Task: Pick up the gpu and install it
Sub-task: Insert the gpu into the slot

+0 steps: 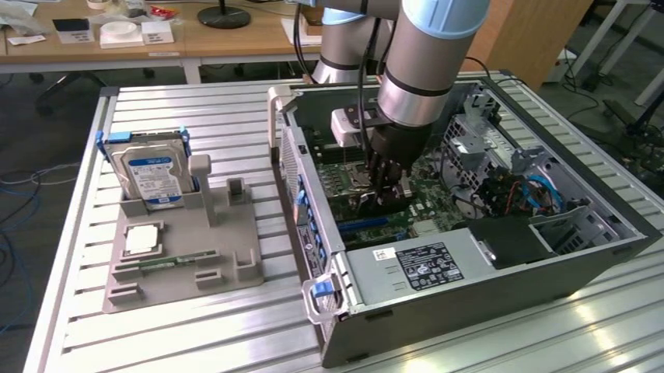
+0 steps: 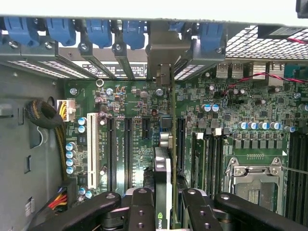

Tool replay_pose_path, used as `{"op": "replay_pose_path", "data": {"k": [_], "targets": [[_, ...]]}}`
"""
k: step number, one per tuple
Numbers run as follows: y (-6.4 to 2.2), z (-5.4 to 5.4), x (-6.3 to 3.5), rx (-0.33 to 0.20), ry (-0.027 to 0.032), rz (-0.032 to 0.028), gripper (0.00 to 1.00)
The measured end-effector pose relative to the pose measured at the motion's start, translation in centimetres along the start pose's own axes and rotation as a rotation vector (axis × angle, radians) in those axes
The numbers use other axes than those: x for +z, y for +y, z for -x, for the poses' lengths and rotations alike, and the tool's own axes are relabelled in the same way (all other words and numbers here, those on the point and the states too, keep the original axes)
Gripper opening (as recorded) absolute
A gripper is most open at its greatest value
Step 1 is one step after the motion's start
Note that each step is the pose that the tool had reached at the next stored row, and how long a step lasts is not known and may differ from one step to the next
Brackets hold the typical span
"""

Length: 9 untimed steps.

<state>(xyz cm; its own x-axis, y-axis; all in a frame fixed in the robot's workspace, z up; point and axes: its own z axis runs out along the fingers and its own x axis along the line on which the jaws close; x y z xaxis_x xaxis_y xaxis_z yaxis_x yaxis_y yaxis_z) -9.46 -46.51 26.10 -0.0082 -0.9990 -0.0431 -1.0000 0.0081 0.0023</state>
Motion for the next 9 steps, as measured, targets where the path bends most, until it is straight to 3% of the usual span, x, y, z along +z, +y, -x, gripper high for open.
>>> {"op": "replay_pose_path", "data": {"k": [9], "targets": [[-0.16,0.01,0.03,0.000,-0.0001,-0.0001,0.27]]}}
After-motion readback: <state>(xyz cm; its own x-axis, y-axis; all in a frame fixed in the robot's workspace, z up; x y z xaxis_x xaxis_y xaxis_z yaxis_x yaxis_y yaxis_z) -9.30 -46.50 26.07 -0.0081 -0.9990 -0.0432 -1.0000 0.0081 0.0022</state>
